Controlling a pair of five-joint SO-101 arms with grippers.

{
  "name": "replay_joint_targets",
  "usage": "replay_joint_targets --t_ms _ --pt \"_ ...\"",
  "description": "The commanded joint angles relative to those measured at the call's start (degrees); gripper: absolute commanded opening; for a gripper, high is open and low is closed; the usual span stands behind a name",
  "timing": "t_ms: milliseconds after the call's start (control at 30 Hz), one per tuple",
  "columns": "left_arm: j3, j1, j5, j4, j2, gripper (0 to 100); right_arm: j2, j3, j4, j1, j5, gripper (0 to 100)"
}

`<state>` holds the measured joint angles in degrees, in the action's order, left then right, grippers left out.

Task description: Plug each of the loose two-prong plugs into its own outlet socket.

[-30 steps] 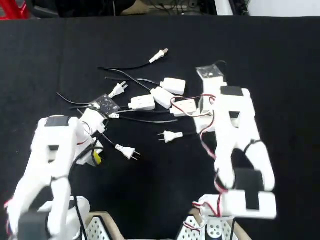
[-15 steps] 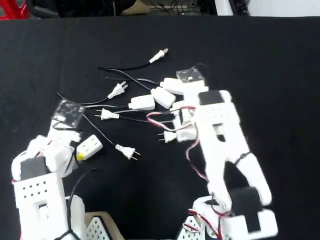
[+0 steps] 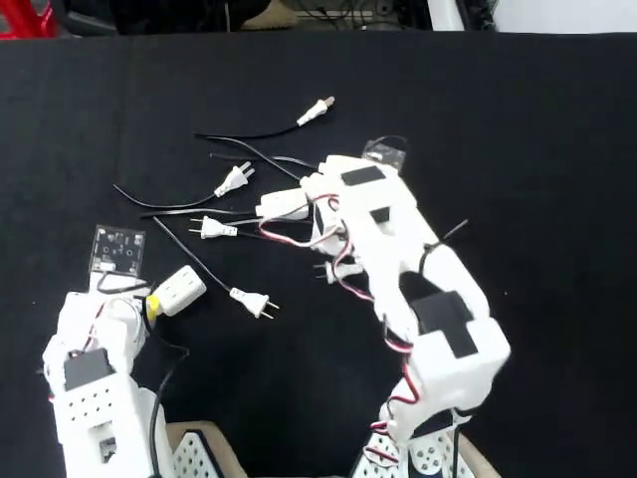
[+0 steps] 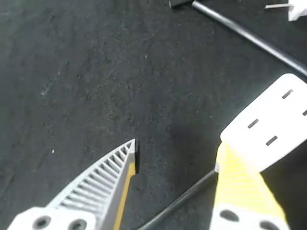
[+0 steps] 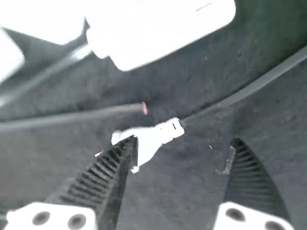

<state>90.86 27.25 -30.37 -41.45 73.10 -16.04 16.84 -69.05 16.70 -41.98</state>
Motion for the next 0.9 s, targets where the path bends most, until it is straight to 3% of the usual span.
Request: replay_joint_targets --t_ms 0,167,367,533,867 --pt "2.9 -1.3 -3.4 0.8 4.3 27 -4.2 -3.6 0.8 0.6 -3.5 29.9" --pt "4.6 -1.4 -3.5 -3.6 10.9 27 -8.1 -3.8 1.1 3.3 -4.0 27.5" --pt "7.0 -1.3 -3.5 -9.7 21.5 27 -8.7 -5.1 0.8 5.4 -2.7 5.4" --pt "6.9 -1.3 -3.5 -15.1 26.7 27 -8.5 -5.9 -4.0 5.2 3.3 3.3" --pt "6.9 -1.4 -3.6 -15.3 26.7 27 -8.5 -19.6 -21.6 5.3 18.4 1.1"
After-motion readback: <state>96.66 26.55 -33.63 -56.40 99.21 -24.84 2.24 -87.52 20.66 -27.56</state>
